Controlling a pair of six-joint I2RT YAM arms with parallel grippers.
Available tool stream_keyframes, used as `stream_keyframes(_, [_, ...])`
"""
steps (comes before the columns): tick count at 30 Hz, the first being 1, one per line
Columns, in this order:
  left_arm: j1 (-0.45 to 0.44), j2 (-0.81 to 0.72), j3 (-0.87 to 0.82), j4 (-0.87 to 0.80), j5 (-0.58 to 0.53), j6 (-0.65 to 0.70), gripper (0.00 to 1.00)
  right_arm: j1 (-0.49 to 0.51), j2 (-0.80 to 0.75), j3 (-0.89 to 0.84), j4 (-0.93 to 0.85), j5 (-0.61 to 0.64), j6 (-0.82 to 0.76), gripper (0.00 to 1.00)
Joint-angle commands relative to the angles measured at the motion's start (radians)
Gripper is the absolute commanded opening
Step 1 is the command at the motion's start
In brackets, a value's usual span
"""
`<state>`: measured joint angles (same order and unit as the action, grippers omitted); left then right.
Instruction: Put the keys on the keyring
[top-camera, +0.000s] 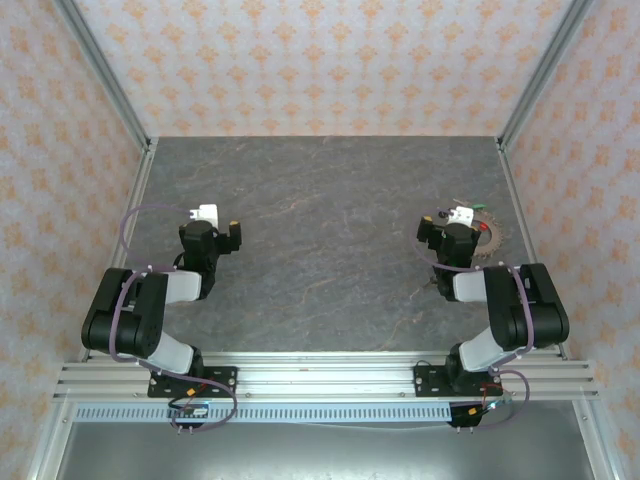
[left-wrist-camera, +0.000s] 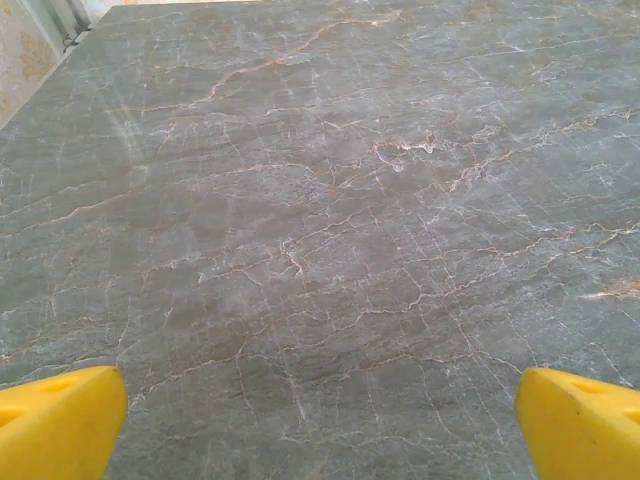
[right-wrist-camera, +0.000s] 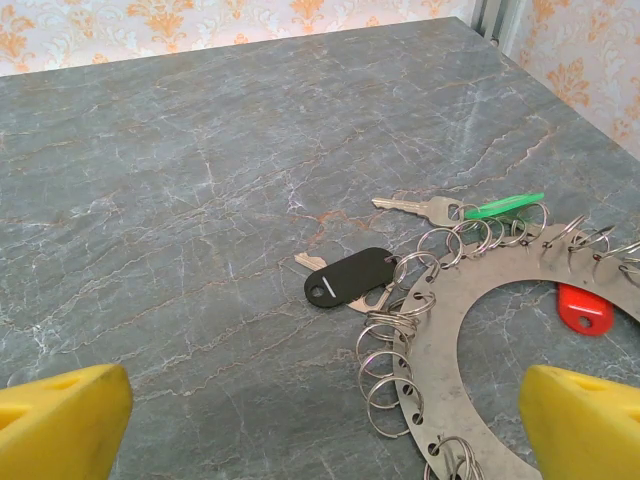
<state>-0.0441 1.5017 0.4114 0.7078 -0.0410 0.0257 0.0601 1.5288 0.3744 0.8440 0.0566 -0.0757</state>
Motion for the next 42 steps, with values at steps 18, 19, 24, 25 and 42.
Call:
stream_keyframes(18, [-0.003,-0.006,0.021,0.022,-0.029,-0.003,1.00,-0.011,-0.002,0.021,-0.017,0.003,0.007,0.99])
stream_keyframes(19, [-0.003,-0.006,0.021,0.022,-0.029,-0.003,1.00,-0.010,-0.001,0.024,-0.017,0.003,0.007,0.99])
stream_keyframes(24, [0.004,-0.006,0.023,0.018,-0.017,-0.009,1.00,-0.011,-0.002,0.025,-0.020,0.003,0.008,0.99])
stream_keyframes(25, [0.005,-0.006,0.023,0.019,-0.017,-0.009,1.00,-0.011,-0.002,0.025,-0.020,0.003,0.008,0.99])
stream_keyframes(42, [0.005,-0.006,0.023,0.020,-0.018,-0.006,1.00,-0.012,0.000,0.028,-0.025,-0.003,0.008,0.99])
